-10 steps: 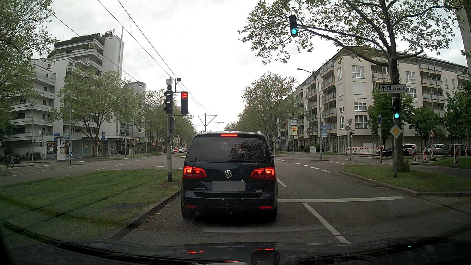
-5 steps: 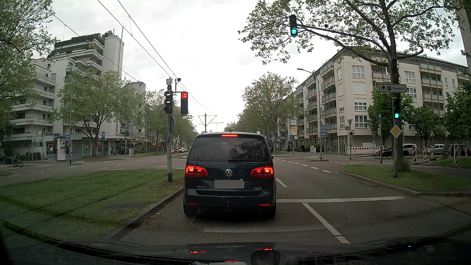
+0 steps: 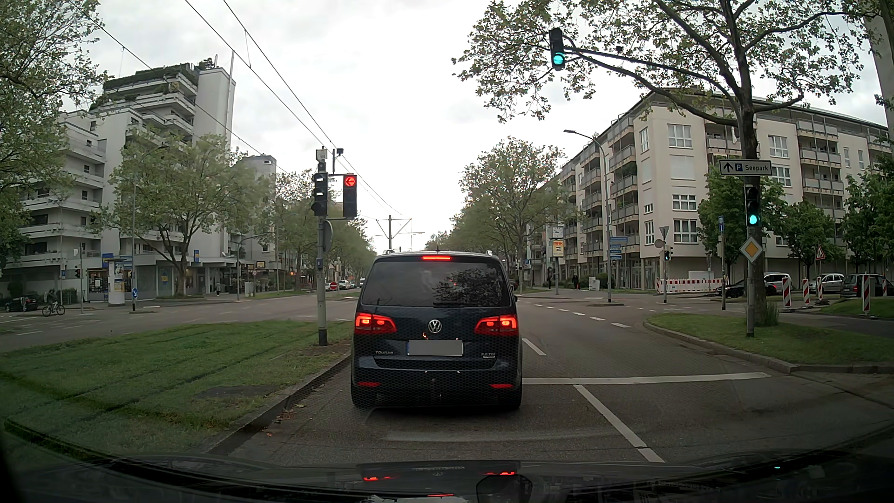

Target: Follow the waypoints while adhering to traffic rules and regulations

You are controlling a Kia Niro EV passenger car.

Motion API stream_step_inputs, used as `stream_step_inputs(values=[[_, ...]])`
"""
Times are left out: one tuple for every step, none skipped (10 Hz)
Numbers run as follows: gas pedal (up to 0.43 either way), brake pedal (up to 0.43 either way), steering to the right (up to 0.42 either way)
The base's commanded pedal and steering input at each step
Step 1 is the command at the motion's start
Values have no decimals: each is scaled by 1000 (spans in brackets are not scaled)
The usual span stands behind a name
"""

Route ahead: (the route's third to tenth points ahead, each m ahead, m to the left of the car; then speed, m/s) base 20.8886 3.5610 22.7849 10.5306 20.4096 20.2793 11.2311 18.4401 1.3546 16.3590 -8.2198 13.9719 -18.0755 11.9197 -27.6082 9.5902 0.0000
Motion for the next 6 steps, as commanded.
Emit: stream_step_inputs(values=[[0,256,-4],[0,262,-4],[0,262,-4],[0,262,-4],[0,262,-4],[0,262,-4]])
